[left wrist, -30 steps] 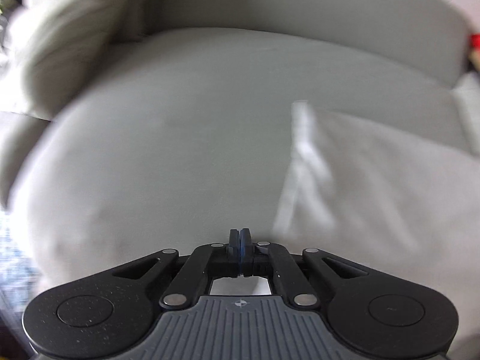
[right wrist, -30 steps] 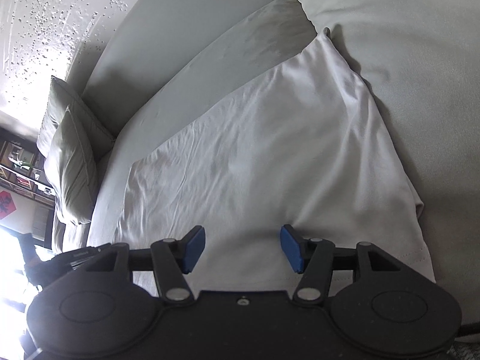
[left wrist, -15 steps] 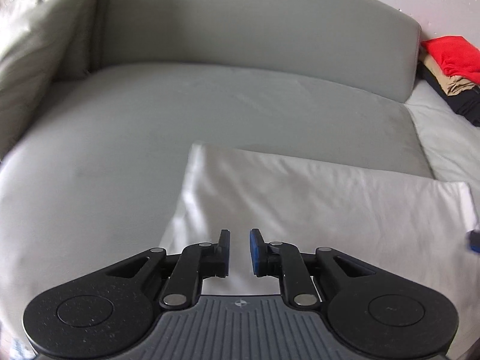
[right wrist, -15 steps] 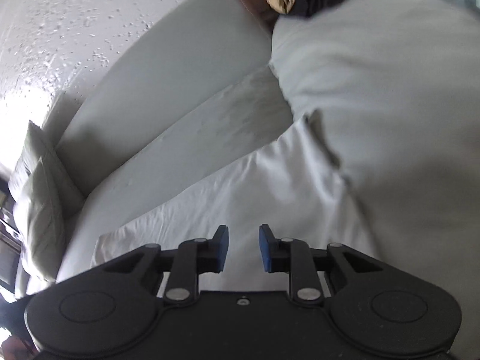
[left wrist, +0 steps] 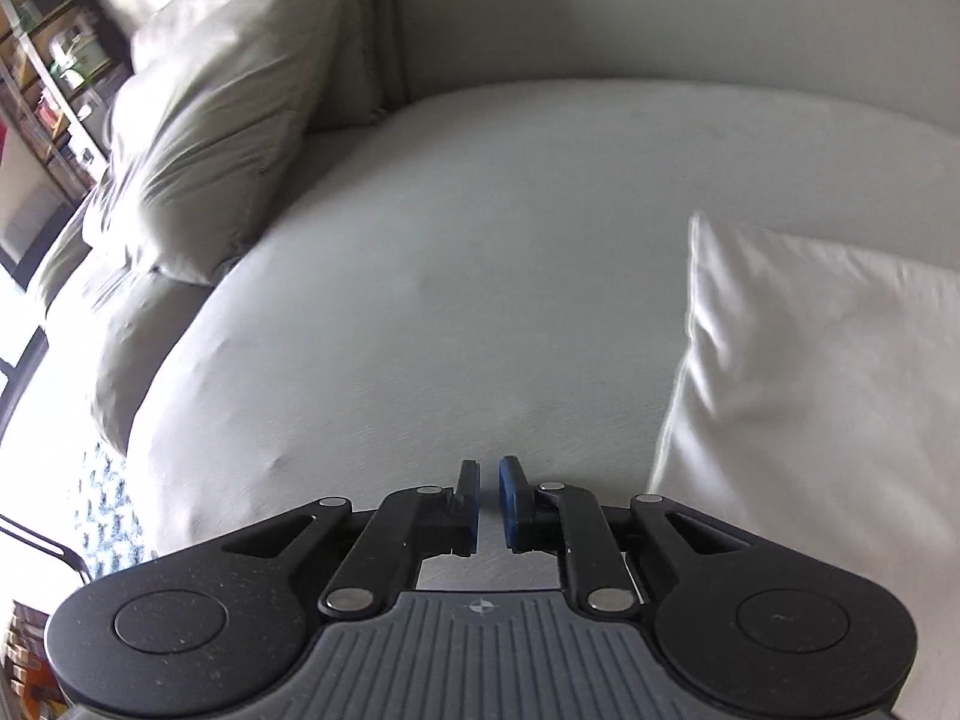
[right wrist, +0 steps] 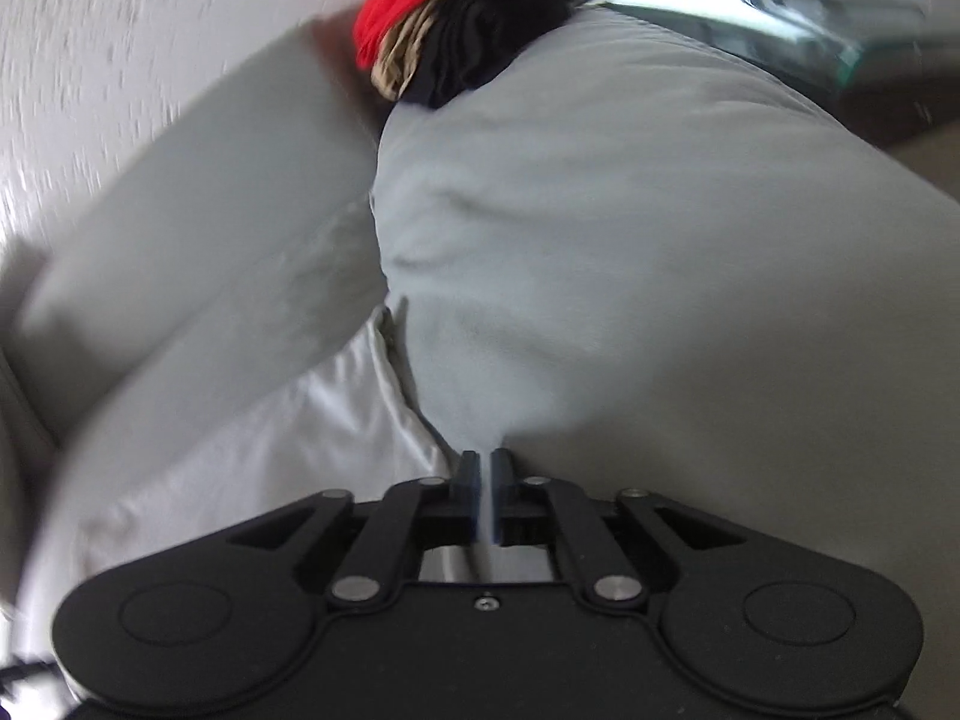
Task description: Fold clothes
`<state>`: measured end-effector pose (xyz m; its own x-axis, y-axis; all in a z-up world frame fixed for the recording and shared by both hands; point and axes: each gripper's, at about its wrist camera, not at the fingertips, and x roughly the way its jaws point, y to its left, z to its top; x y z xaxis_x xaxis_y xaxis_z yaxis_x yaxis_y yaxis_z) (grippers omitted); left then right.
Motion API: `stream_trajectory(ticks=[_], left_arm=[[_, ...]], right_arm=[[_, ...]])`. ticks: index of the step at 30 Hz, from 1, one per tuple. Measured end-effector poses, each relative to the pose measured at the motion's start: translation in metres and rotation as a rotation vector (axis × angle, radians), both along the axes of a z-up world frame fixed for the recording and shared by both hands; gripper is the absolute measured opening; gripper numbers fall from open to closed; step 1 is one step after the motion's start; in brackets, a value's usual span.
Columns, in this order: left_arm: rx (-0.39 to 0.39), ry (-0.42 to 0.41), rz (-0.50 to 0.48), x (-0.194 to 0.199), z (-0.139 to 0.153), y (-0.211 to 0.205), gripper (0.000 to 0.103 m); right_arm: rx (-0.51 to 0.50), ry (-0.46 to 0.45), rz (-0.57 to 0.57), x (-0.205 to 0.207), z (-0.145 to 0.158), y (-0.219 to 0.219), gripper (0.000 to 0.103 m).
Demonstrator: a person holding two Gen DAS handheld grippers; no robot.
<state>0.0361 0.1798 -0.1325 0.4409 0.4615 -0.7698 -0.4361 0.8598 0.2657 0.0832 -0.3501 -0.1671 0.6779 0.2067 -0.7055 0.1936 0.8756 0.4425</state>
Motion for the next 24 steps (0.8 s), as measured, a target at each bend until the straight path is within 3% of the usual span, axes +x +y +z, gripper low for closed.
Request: stream_trajectory(ticks=[2, 4, 7, 9, 11, 12, 13, 14, 18, 22, 24], left_arm=[[-0.081, -0.085, -0.019, -0.011, 0.012, 0.002, 0.014], [-0.190, -0.173, -0.079, -0.014, 0.022, -0.002, 0.015], [-0.314, -0.184, -0.209, -0.005, 0.023, -0.024, 0.015], [-0.335, -0.131, -0.292, 0.005, 0.015, -0.047, 0.016], [-0.314, -0.055, -0.350, 0.011, 0.001, -0.069, 0.016], [-0.261, -0.025, -0.370, 0.009, -0.004, -0.079, 0.020], [-0.207, 0.004, -0.391, 0.008, -0.008, -0.089, 0.023], [-0.132, 0.019, -0.410, 0.002, -0.007, -0.099, 0.024], [-0.038, 0.036, -0.344, -0.027, -0.006, -0.093, 0.025], [-0.004, -0.053, -0.328, -0.051, 0.003, -0.090, 0.024], [-0.002, -0.109, -0.326, -0.062, 0.010, -0.088, 0.023]], right_arm=[[0.079, -0.024, -0.009, -0.009, 0.004, -0.006, 0.022], [0.132, -0.052, 0.054, -0.010, 0.006, 0.005, 0.022], [0.161, -0.065, 0.218, -0.005, 0.006, 0.033, 0.022], [0.178, -0.030, 0.311, -0.002, 0.000, 0.052, 0.022], [0.178, 0.029, 0.374, 0.002, -0.009, 0.069, 0.022], [0.178, 0.058, 0.405, 0.003, -0.013, 0.077, 0.018], [0.124, 0.078, 0.382, 0.000, -0.015, 0.078, 0.006], [0.080, 0.098, 0.340, -0.003, -0.016, 0.073, 0.000], [-0.177, 0.162, 0.149, -0.023, -0.012, 0.037, 0.000], [-0.108, 0.151, 0.124, -0.043, -0.006, 0.015, 0.000], [-0.073, 0.116, 0.111, -0.055, 0.000, 0.013, 0.007]])
